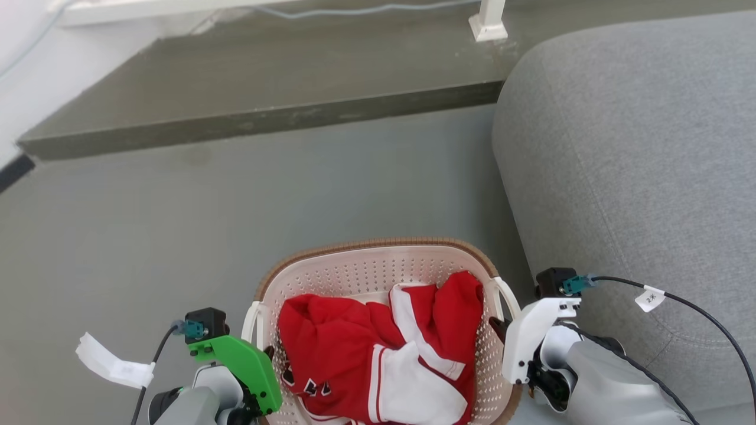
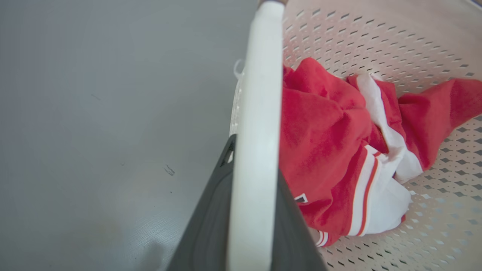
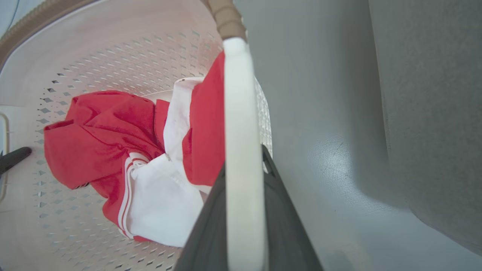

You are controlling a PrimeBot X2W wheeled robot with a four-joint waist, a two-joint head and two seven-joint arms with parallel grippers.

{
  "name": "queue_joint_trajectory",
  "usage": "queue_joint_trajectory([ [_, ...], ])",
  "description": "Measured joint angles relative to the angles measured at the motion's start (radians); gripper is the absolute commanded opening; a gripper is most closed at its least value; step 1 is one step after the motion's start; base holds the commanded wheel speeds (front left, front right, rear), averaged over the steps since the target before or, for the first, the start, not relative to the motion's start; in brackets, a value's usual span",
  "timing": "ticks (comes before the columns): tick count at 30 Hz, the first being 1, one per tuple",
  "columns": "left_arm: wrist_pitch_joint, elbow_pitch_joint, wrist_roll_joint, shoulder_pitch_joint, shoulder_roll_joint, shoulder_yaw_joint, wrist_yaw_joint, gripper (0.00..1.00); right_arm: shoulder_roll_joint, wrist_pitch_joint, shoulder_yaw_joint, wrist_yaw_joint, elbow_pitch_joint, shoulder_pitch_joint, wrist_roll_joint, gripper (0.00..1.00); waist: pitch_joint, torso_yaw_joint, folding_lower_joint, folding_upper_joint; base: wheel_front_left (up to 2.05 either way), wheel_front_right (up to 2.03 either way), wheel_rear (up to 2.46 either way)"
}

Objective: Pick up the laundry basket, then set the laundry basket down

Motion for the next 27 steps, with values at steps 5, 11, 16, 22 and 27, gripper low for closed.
queue_joint_trajectory([
  [5, 0.031, 0.007, -0.008, 0.000, 0.000, -0.006, 0.000, 0.00, 0.000, 0.023, 0.002, 0.000, 0.003, 0.000, 0.015, 0.00, -0.033, -0.002, 0.0000, 0.0000, 0.00, 0.00, 0.00],
  [11, 0.057, 0.010, -0.016, 0.000, 0.000, -0.017, 0.000, 0.00, 0.000, 0.049, 0.010, 0.000, 0.007, 0.000, 0.023, 0.00, -0.045, -0.005, 0.0000, 0.0000, 0.00, 0.00, 0.00],
  [16, 0.065, 0.010, -0.025, 0.000, 0.000, -0.025, 0.000, 0.00, -0.001, 0.058, 0.018, 0.000, 0.007, 0.000, 0.027, 0.00, -0.049, -0.007, 0.0000, 0.0000, 0.00, 0.00, 0.00],
  [22, 0.066, 0.009, -0.037, 0.000, 0.001, -0.030, 0.001, 0.00, -0.002, 0.061, 0.025, 0.000, 0.007, 0.000, 0.029, 0.00, -0.050, -0.008, 0.0000, 0.0000, 0.00, 0.00, 0.00],
  [27, 0.066, 0.009, -0.050, 0.000, 0.001, -0.033, 0.001, 0.00, -0.003, 0.061, 0.030, 0.000, 0.007, 0.000, 0.035, 0.00, -0.050, -0.008, 0.0000, 0.0000, 0.00, 0.00, 0.00],
])
